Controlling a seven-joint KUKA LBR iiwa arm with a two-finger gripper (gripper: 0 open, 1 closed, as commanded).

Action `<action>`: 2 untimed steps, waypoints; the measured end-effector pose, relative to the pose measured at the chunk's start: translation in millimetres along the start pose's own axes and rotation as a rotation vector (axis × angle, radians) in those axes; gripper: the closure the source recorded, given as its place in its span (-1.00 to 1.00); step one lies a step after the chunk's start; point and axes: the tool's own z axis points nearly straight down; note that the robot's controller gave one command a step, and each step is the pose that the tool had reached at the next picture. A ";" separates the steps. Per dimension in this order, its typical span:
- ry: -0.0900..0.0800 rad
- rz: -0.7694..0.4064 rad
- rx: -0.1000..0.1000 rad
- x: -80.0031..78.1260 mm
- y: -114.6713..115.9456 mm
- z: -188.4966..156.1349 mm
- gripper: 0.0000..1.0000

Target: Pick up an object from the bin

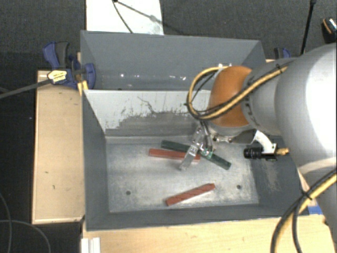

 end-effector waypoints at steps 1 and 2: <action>0.000 -0.003 0.002 -1.2 -1.6 -0.9 1.00; -0.002 -0.006 0.000 -3.0 -0.5 -61.7 1.00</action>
Offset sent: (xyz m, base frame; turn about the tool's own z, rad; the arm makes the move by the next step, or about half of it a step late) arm 0.0000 0.0000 0.0000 0.0000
